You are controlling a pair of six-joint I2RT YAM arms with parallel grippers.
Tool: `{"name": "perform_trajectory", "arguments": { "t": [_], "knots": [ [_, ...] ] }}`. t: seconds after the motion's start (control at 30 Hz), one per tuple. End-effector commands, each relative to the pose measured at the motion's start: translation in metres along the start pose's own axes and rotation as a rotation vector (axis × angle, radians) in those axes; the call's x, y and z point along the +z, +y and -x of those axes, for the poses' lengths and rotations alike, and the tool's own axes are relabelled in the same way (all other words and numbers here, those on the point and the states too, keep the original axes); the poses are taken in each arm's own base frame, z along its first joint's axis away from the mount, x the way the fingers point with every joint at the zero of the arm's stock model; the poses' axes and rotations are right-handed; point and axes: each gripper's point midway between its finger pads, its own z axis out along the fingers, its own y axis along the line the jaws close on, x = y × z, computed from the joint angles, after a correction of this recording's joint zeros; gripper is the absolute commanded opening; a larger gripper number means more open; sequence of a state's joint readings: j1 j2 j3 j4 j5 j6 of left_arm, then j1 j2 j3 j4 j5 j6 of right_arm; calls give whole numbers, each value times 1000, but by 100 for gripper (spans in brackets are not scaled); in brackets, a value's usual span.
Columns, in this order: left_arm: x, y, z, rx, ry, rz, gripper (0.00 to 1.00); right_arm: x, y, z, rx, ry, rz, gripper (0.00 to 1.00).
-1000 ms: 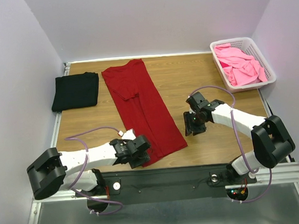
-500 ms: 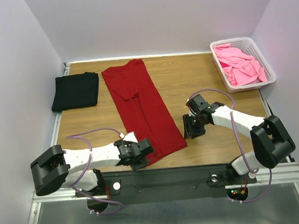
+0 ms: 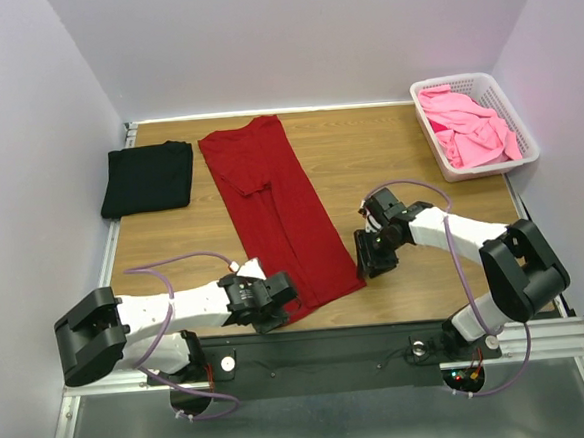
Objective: Fold and stack the t-shirts
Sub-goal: Fold the tshirt
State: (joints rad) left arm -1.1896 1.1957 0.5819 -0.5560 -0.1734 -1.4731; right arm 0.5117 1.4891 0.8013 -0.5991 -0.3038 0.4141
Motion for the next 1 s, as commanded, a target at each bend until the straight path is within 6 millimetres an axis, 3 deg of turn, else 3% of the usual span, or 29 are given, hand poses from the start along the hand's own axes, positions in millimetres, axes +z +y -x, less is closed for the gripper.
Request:
{"name": "perform_trajectory", "arguments": {
  "t": [0.0,0.33,0.7,0.97],
  "knots": [
    [7,12,3,3,-30,42,38,6,6,1,-21,-3,33,46],
    [7,6,7,-23,-53,15,51,10,5,-5,-24,17,29,46],
    [8,4,14,-32,-81,25,52,23,-2,-21,-24,74,-2,39],
    [14,6,15,-24,-76,36,48,23,-6,-21,-20,63,-26,33]
  ]
}}
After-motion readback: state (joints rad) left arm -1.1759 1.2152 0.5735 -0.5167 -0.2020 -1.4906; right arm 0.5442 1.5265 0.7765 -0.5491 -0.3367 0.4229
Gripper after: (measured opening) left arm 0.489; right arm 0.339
